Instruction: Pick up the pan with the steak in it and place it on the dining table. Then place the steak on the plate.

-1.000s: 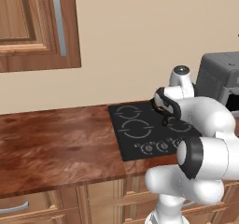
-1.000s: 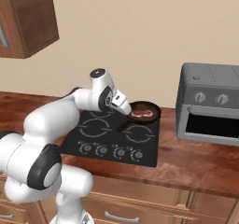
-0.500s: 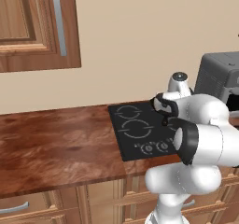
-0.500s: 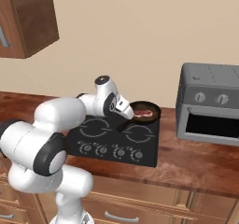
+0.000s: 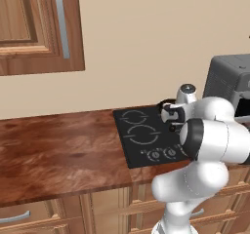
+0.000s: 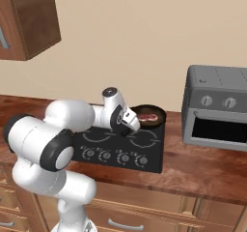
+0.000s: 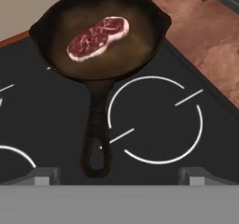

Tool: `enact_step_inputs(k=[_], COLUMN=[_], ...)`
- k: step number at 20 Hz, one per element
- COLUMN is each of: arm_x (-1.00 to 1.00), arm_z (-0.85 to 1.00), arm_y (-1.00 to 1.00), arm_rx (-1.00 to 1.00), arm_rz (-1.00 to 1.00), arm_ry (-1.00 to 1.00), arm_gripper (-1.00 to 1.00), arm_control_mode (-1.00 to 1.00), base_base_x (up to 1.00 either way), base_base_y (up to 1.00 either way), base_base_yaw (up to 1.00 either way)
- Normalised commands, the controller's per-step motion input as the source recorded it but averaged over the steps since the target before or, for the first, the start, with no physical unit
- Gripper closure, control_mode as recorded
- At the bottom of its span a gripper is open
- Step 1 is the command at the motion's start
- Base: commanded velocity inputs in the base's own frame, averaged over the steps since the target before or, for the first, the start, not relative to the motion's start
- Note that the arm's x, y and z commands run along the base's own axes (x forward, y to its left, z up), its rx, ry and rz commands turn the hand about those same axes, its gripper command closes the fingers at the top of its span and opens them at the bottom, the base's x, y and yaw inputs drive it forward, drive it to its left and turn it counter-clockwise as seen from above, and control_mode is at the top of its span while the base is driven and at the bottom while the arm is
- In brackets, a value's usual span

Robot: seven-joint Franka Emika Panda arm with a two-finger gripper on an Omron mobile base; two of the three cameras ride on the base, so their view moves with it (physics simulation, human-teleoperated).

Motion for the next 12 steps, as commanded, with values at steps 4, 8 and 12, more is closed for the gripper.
enact_step_inputs(k=[4,8,12], arm_x=[0.13,0.2,0.2], arm_z=[-0.38,-0.31,-0.33], arm_y=[-0.02,0.0,-0.01], arm_rx=[0.01,0.0,0.01], arm_rz=[0.0,0.0,0.0], arm_ry=[-0.02,-0.02,0.0], arm_gripper=[-1.0,-1.0,-1.0], arm_control_mode=[-1.0,-1.0,-1.0], base_base_x=[0.0,0.0,0.0], base_base_y=[0.0,0.0,0.0], base_base_yaw=[0.0,0.0,0.0])
